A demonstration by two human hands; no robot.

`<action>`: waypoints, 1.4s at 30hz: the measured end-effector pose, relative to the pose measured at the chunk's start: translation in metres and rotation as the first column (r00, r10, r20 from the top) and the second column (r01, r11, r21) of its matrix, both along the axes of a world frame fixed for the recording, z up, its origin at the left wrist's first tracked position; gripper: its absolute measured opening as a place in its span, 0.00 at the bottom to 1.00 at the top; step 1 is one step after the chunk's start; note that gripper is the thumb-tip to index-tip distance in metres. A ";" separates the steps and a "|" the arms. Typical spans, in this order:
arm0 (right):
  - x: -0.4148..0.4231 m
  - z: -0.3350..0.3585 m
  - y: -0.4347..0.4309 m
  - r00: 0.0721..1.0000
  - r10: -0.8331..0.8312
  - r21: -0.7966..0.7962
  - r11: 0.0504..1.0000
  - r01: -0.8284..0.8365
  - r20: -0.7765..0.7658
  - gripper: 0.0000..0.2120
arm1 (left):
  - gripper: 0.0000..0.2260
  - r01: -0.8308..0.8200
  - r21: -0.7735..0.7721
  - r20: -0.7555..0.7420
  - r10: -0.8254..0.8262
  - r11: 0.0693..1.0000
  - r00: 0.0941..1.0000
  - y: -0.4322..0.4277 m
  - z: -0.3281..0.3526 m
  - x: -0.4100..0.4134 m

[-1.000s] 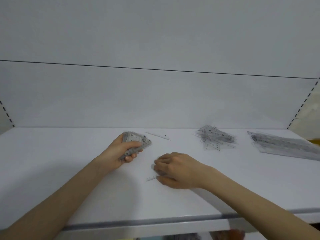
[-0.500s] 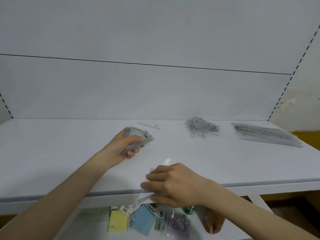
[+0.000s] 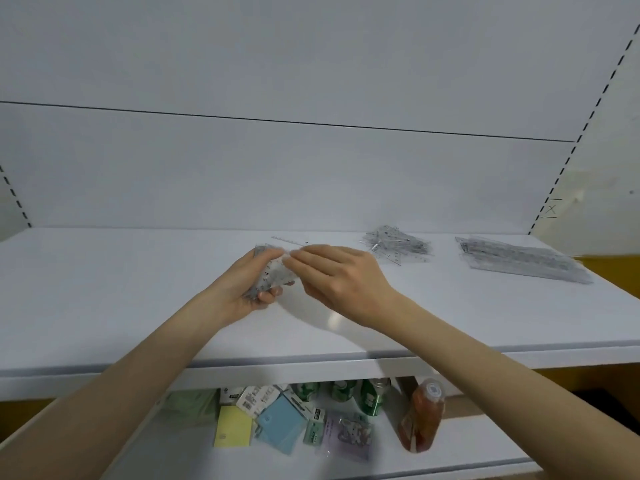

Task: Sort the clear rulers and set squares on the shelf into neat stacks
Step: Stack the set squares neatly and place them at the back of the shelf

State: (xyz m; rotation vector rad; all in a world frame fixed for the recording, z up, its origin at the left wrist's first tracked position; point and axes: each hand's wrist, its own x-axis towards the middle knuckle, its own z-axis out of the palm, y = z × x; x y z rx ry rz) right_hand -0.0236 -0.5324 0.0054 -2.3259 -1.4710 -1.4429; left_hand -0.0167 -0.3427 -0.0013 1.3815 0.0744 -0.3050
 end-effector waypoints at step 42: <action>0.008 -0.039 -0.009 0.763 -0.096 -0.267 0.958 -0.103 -0.640 0.24 | 0.12 -0.164 -0.070 0.028 0.166 0.984 0.986 0.055 -0.004 0.041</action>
